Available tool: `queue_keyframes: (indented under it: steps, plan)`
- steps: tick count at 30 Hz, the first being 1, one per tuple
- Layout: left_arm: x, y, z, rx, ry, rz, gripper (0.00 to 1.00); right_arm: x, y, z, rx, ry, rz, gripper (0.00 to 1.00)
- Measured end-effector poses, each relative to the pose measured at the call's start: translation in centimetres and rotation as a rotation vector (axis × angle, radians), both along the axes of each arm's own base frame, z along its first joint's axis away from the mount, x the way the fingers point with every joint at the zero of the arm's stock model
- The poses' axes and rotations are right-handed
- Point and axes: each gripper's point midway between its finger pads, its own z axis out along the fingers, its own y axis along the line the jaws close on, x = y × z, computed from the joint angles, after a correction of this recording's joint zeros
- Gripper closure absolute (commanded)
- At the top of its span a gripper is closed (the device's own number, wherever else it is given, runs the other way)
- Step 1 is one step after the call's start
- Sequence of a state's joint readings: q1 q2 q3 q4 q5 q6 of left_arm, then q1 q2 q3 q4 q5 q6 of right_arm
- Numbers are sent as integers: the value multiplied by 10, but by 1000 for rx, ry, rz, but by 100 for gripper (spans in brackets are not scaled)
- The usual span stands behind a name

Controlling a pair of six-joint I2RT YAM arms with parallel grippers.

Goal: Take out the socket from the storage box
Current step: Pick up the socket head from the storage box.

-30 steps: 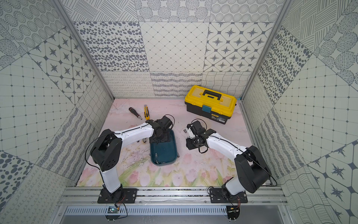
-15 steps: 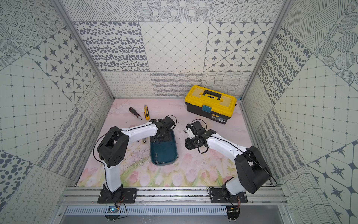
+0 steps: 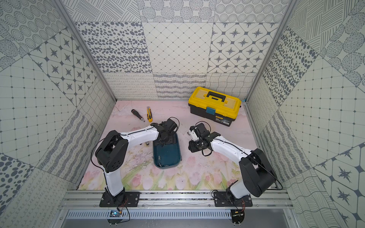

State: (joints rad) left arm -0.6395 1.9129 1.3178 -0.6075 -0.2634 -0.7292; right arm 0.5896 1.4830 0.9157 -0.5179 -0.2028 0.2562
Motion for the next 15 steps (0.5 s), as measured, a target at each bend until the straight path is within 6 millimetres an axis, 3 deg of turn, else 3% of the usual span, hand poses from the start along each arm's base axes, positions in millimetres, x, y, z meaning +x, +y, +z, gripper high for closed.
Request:
queue_keyframes:
  steps: [15]
  plan:
    - [7, 10, -12, 23, 18, 42, 44, -3, -1, -3, 2, 2, 1, 60]
